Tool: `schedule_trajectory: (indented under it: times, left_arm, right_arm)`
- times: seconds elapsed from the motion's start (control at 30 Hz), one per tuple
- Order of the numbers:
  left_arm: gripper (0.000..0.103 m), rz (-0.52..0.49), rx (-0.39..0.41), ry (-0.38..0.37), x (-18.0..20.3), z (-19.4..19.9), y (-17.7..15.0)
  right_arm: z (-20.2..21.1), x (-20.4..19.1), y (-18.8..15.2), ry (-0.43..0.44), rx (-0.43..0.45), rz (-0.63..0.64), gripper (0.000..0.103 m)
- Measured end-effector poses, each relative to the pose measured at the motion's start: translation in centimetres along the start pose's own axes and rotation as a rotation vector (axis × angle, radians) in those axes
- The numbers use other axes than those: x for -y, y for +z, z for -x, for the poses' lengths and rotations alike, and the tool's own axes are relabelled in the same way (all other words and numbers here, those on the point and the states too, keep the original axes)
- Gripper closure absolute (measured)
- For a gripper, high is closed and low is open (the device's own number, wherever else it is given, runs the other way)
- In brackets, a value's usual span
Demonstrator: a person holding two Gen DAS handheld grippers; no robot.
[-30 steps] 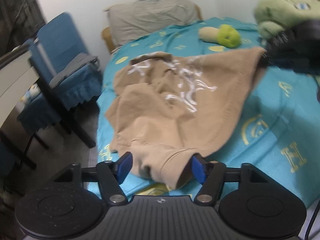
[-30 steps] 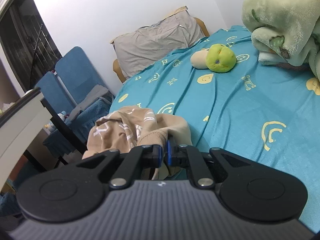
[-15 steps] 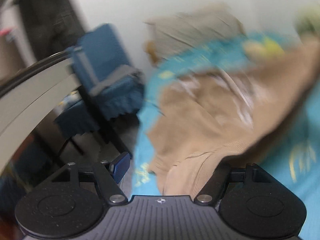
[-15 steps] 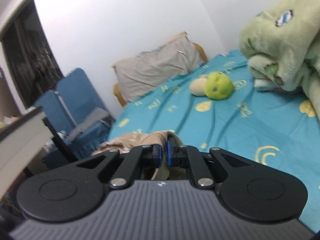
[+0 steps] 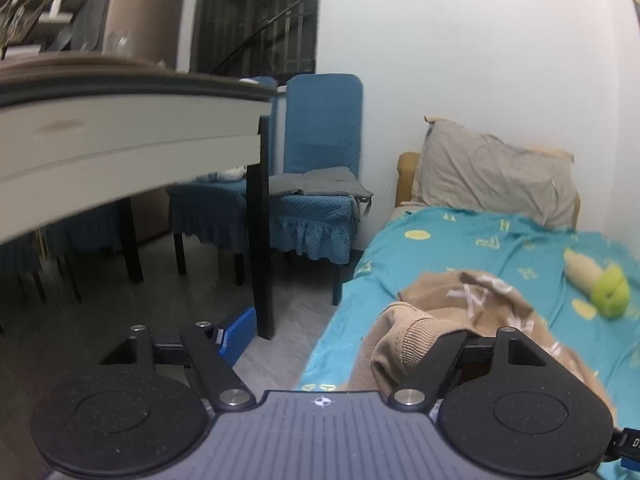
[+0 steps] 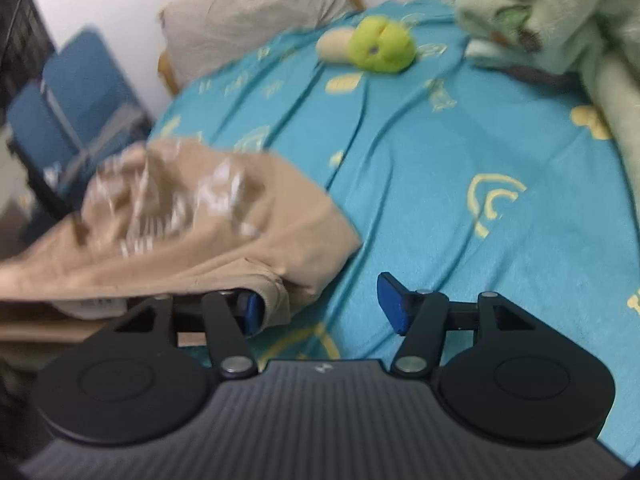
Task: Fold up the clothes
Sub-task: 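Lift the tan T-shirt up with both grippers and shake it out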
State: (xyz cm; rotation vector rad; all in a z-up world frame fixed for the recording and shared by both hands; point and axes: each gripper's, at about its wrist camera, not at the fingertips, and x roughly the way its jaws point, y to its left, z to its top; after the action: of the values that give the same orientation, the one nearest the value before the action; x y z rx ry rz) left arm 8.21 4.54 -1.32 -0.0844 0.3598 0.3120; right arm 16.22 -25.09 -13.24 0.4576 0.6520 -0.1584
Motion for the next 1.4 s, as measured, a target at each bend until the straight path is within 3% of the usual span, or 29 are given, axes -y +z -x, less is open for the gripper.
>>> schedule_trajectory:
  times: [0.13, 0.23, 0.4, 0.63, 0.77, 0.93, 1.03, 1.1, 1.27, 1.4]
  left_arm:
    - [0.026, 0.037, 0.123, -0.022, -0.4, 2.5, 1.2]
    - [0.026, 0.1, 0.245, -0.052, -0.8, 5.7, 4.6]
    - [0.026, 0.153, 0.407, -0.059, -0.9, 12.2, 13.0]
    - [0.023, 0.201, 0.608, -0.098, -2.8, 24.5, 25.6]
    - [0.023, 0.183, 0.682, -0.113, -3.3, 31.6, 30.6]
    - [0.021, 0.161, 0.68, -0.133, -2.6, 36.2, 34.6]
    - [0.019, 0.135, 0.641, -0.151, -1.4, 35.9, 35.7]
    - [0.019, 0.129, 0.602, -0.163, -0.8, 32.9, 35.8]
    - [0.019, 0.091, 0.521, -0.17, 1.8, 23.1, 34.1]
    - [0.019, 0.069, 0.427, -0.175, 4.6, 13.0, 31.6]
  right_arm:
    - [5.5, -1.9, 2.4, -0.043, 0.3, 0.093, 0.038]
    - [10.3, -3.4, 6.2, 0.003, 0.453, 0.105, 0.037]
    - [19.4, -7.1, 13.7, 0.079, 0.606, 0.092, 0.037]
    - [34.8, -10.1, 19.4, 0.169, 0.849, 0.122, 0.036]
    - [41.0, -10.1, 21.1, 0.207, 0.882, 0.118, 0.035]
    - [48.8, -10.2, 23.2, 0.253, 0.921, 0.114, 0.035]
    - [47.8, -10.3, 24.9, 0.233, 0.881, 0.137, 0.035]
    - [43.9, -10.2, 25.4, 0.212, 0.848, 0.152, 0.035]
    - [33.9, -9.9, 26.4, 0.159, 0.765, 0.187, 0.034]
    - [26.0, -9.6, 27.3, 0.116, 0.699, 0.215, 0.034]
